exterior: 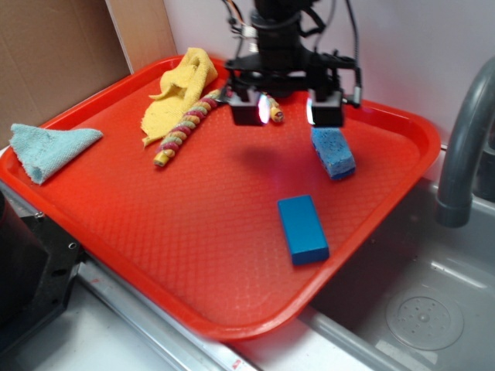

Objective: Grab the blue sponge.

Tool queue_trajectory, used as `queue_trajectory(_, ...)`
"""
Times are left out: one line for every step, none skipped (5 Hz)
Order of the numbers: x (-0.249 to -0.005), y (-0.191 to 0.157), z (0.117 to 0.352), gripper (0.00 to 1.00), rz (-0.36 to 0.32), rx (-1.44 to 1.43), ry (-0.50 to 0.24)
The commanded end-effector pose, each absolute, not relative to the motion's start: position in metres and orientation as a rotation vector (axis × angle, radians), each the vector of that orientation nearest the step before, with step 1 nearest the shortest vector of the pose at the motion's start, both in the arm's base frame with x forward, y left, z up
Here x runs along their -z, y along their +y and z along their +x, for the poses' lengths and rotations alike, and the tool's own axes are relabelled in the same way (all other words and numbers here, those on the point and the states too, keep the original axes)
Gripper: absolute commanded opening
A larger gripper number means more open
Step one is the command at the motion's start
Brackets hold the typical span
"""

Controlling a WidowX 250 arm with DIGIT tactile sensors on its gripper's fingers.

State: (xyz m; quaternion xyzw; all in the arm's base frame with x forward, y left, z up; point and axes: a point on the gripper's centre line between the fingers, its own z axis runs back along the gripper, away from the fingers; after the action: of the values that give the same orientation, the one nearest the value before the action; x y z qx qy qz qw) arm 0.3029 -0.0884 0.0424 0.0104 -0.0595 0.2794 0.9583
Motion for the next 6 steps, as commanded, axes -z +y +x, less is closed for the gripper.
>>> queue_trajectory(-0.042, -0.121, 0.306, 1.00, 0.055, -0.499, -0.038)
queue_trajectory(-0.044, -0.123, 0.292, 0.00, 0.081, -0.525, 0.021)
queue_trajectory(-0.056, -0.121, 0.276, 0.00, 0.086, -0.532, 0.079)
queue_trajectory(-0.072, -0.116, 0.263, 0.00, 0.057, -0.493, 0.081)
queue_trajectory(-0.121, -0.097, 0.272, 0.00, 0.078, -0.341, 0.003)
queue_trajectory(-0.157, -0.079, 0.254, 0.00, 0.064, -0.298, -0.080)
